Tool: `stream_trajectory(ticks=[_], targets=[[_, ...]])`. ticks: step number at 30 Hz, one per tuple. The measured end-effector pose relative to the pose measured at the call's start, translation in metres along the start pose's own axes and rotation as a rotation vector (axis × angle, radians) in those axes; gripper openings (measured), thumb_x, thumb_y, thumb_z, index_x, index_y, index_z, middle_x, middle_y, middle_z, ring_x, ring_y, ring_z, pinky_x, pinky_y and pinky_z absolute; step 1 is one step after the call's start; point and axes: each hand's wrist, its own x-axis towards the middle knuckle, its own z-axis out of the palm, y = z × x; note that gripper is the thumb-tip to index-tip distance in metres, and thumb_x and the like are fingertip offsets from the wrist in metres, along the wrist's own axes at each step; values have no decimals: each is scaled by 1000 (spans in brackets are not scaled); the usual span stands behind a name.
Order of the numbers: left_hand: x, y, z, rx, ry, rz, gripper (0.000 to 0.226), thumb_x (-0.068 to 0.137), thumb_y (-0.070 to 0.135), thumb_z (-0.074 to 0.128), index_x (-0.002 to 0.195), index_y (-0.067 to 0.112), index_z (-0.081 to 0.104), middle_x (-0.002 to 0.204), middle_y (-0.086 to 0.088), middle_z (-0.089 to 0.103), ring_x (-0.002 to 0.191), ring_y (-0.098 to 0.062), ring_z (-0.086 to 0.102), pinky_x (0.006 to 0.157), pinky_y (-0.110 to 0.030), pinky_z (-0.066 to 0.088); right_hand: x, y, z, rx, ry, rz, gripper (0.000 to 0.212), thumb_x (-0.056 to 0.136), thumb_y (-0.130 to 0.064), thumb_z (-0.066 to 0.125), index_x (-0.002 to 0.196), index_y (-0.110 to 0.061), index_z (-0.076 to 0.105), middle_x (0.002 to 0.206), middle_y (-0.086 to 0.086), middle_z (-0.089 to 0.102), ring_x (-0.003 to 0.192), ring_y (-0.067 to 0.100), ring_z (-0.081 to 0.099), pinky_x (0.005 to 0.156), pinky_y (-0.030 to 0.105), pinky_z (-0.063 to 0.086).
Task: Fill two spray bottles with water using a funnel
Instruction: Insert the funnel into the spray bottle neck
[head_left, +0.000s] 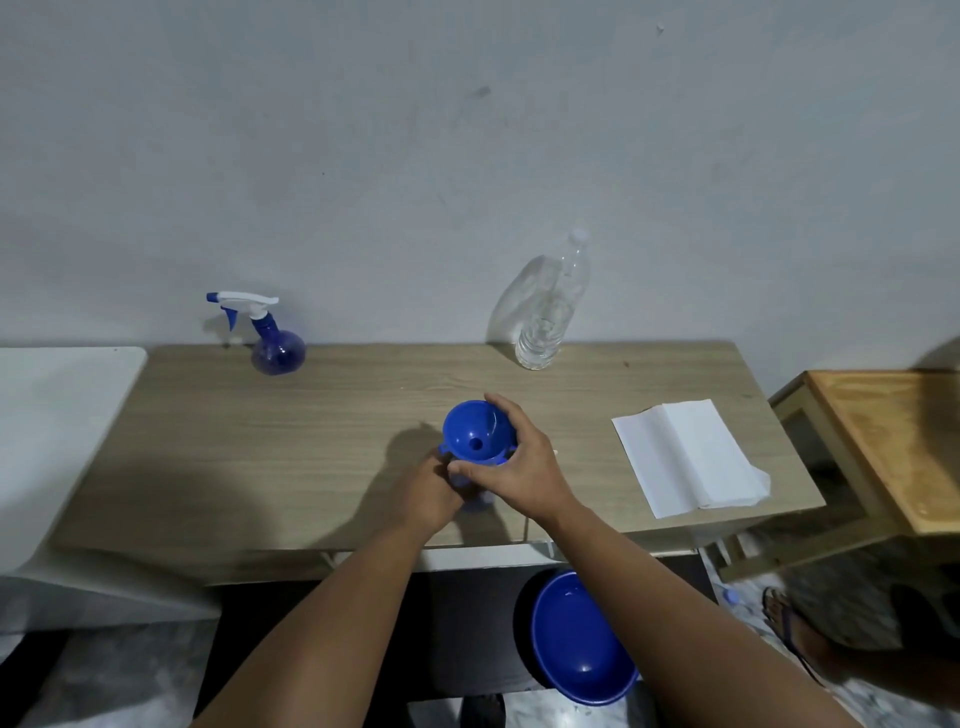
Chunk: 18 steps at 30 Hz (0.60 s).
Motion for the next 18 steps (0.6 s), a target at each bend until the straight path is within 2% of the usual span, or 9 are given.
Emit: stream_trajectory(ticks=[3, 7, 10, 13, 15, 18], targets=[[10, -10, 2, -10, -30, 7, 33, 76, 54, 67, 102, 33, 70, 88, 13, 75, 81, -6, 72, 76, -39, 61, 1, 1, 3, 36, 10, 28, 101, 62, -31, 103, 149, -32, 51, 133, -22, 62, 124, -4, 61, 104, 16, 50], [27, -25, 4, -36, -51, 47, 30, 82, 49, 68, 105, 29, 69, 89, 9, 76, 80, -10, 74, 75, -43, 62, 7, 0, 7, 59, 15, 29, 95, 62, -27, 104, 142, -33, 53, 132, -18, 64, 124, 3, 63, 106, 23, 53], [32, -23, 0, -84, -13, 34, 22, 84, 38, 71, 102, 26, 71, 90, 6, 76, 82, -11, 74, 74, -38, 61, 14, -2, 7, 84, 22, 28, 91, 64, -19, 103, 139, -31, 53, 130, -17, 64, 121, 1, 64, 103, 21, 54], [47, -35, 3, -27, -13, 19, 32, 83, 56, 66, 103, 32, 69, 87, 9, 76, 79, -12, 74, 74, -42, 63, 19, -3, 6, 91, 13, 22, 91, 65, -20, 102, 141, -32, 52, 132, -17, 63, 122, 0, 63, 101, 19, 54], [65, -60, 16, -37, -13, -2, 32, 83, 59, 63, 103, 35, 67, 86, 11, 75, 77, -10, 73, 74, -43, 63, 22, -3, 7, 80, 6, 22, 93, 65, -26, 102, 142, -34, 51, 133, -17, 62, 124, 2, 62, 103, 23, 55], [41, -25, 2, -13, 37, 12, 24, 82, 49, 67, 102, 35, 66, 85, 12, 73, 78, -8, 71, 73, -40, 62, 23, -2, 6, 76, 3, 25, 93, 65, -28, 103, 141, -37, 50, 135, -15, 62, 125, 4, 62, 104, 27, 56]])
